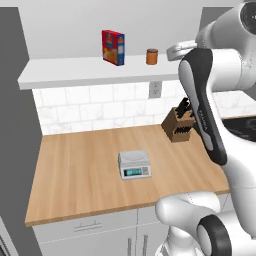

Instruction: Pick the jam and place it on the digital scale for weighing, and close the cabinet.

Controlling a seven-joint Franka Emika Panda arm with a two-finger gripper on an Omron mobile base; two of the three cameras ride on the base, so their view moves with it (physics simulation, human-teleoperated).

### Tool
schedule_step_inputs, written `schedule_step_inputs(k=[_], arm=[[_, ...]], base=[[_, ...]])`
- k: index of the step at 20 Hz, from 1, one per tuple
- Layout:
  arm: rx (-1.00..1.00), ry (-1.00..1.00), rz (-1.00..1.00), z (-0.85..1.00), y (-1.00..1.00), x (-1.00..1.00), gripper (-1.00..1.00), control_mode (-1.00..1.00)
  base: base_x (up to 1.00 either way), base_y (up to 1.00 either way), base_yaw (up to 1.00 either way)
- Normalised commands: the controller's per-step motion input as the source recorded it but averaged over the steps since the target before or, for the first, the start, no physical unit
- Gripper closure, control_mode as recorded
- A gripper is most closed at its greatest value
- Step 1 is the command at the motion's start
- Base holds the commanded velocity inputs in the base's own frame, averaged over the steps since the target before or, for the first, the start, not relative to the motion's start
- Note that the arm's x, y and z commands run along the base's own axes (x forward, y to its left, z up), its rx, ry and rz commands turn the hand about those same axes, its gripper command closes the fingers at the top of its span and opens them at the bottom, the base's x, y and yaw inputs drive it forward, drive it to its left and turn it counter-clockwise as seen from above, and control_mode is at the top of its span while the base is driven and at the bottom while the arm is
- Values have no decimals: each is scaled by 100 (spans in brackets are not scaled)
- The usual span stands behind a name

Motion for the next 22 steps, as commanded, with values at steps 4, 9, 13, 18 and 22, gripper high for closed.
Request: schedule_step_inputs(k=[4,9,13,18,22], arm=[[0,1,0,-25,0,40,-100,-100],[0,0,0,-28,0,42,-100,-100],[0,0,0,-16,1,42,-100,-100],[0,0,0,-12,0,40,-100,-100],[0,0,0,-2,0,40,-100,-100]], base=[[0,0,0],[0,0,0],[0,0,0],[0,0,0],[0,0,0]])
